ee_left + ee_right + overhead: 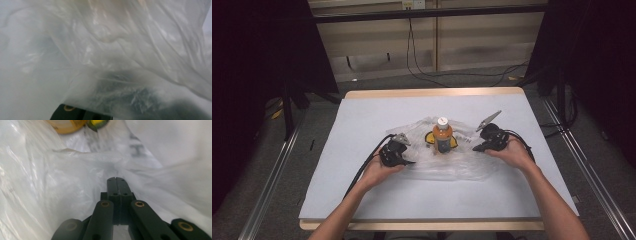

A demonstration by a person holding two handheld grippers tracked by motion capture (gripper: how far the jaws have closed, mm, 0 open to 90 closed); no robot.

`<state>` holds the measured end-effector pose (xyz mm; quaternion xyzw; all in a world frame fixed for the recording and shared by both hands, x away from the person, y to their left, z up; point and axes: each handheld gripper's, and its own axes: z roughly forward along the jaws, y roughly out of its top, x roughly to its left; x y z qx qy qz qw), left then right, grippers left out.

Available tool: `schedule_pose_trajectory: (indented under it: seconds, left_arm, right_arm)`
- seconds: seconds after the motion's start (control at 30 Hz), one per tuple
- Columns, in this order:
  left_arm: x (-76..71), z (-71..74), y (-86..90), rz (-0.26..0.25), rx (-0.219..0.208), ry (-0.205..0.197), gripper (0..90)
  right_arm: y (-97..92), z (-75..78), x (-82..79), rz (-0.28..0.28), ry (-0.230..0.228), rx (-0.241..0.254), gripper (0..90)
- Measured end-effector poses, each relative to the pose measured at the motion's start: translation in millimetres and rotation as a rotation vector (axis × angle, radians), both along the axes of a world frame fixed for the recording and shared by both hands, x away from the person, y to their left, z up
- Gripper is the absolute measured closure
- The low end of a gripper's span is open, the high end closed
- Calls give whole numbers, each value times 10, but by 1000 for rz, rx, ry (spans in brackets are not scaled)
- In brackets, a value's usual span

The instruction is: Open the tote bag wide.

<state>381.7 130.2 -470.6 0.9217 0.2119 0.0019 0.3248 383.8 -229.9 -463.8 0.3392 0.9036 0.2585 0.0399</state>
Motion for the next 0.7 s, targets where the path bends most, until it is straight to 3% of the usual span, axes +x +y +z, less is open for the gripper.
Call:
schedule_pose_trajectory:
  seconds: [0.13, 0.27, 0.33, 0.43, 0.47, 0.5, 0.53, 0.57, 0.6, 0.7]
  left_arm:
    - [-7, 1, 109, 1, -3, 14, 900]
    - [-52, -14, 201, 1, -30, 30, 900]
    - [-83, 3, 215, -8, -13, 36, 900]
    - [-118, -7, 221, 1, -49, 42, 900]
    - [-145, 7, 225, -3, -83, 43, 900]
    - [-177, 55, 224, -13, -130, 45, 900]
    - [-206, 92, 217, -8, -158, 44, 900]
    - [-237, 131, 209, -6, -180, 42, 900]
    - [-258, 174, 208, -19, -176, 25, 900]
    - [-339, 267, 218, -24, -238, 12, 900]
  right_arm:
    - [-204, 26, -109, -19, -1, -50, 900]
    - [-390, 16, -197, -41, -14, -40, 900]
    - [-414, 20, -219, -44, -13, -41, 900]
    - [-410, 17, -232, -49, -13, -26, 900]
    - [-401, 25, -250, -57, -14, -12, 900]
    - [-396, 78, -285, -50, -54, 84, 900]
    - [-397, 113, -305, -58, -61, 105, 900]
    - [-408, 155, -324, -66, -81, 143, 900]
    - [-421, 196, -347, -76, -91, 178, 900]
    - [-474, 326, -418, -95, -130, 261, 900]
